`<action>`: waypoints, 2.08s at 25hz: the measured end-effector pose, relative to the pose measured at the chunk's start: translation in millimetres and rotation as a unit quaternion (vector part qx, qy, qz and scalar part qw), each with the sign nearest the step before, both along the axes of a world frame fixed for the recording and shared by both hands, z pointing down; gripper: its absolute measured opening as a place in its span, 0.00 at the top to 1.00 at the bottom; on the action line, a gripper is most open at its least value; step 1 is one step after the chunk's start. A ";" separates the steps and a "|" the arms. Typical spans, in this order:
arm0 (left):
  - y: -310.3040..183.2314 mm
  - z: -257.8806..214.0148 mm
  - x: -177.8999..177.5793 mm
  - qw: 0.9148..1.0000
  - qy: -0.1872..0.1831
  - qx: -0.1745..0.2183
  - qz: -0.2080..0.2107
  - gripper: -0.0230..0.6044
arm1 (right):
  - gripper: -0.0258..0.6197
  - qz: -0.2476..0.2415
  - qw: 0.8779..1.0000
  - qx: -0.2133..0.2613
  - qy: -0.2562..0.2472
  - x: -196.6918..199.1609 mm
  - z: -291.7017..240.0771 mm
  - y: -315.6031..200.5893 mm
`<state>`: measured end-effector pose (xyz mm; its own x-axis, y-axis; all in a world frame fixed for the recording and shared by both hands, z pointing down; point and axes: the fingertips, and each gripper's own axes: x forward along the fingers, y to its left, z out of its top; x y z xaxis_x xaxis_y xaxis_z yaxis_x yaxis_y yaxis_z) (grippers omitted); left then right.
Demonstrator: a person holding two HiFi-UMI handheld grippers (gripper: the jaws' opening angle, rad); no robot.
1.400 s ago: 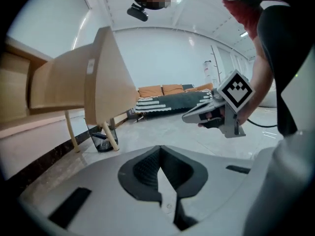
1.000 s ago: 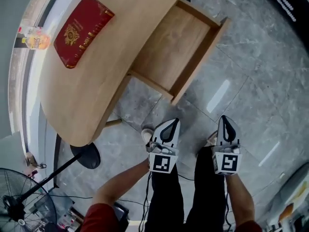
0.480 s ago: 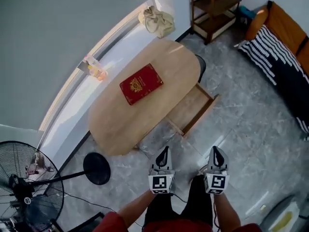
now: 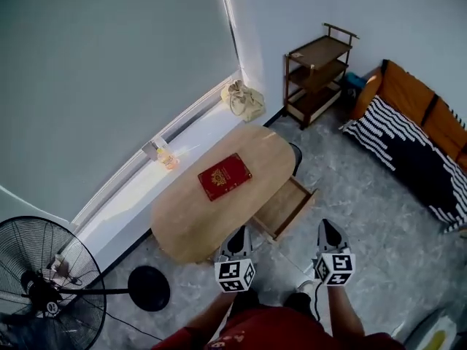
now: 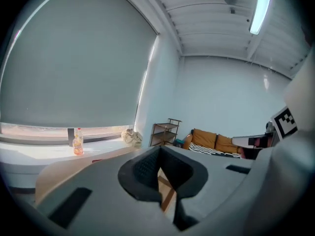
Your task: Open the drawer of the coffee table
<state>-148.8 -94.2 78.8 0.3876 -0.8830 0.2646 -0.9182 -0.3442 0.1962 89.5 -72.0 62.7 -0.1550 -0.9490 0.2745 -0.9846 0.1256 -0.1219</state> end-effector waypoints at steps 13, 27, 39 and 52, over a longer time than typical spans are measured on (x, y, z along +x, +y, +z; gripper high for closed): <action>-33.8 -183.7 -11.6 0.989 -0.065 0.122 0.042 0.95 | 0.96 -0.006 0.982 0.153 0.114 -28.7 -198.4 -15.2; -10.6 -243.5 -28.5 0.953 -0.066 0.292 0.034 0.95 | 0.96 0.000 0.958 0.263 0.117 -53.7 -237.5 0.7; -19.3 -223.9 -17.6 0.958 -0.077 0.273 0.041 0.95 | 0.96 -0.008 0.963 0.241 0.120 -51.5 -217.8 -12.6; -25.7 -221.0 -11.3 0.956 -0.088 0.276 0.036 0.95 | 0.96 -0.017 0.964 0.238 0.116 -48.0 -213.2 -25.2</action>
<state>-160.1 -119.8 -142.2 0.4449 -0.8799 -0.1668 -0.8902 -0.4143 -0.1894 41.5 -97.2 -150.5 -0.1760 -0.9713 -0.1600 -0.9726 0.1466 0.1804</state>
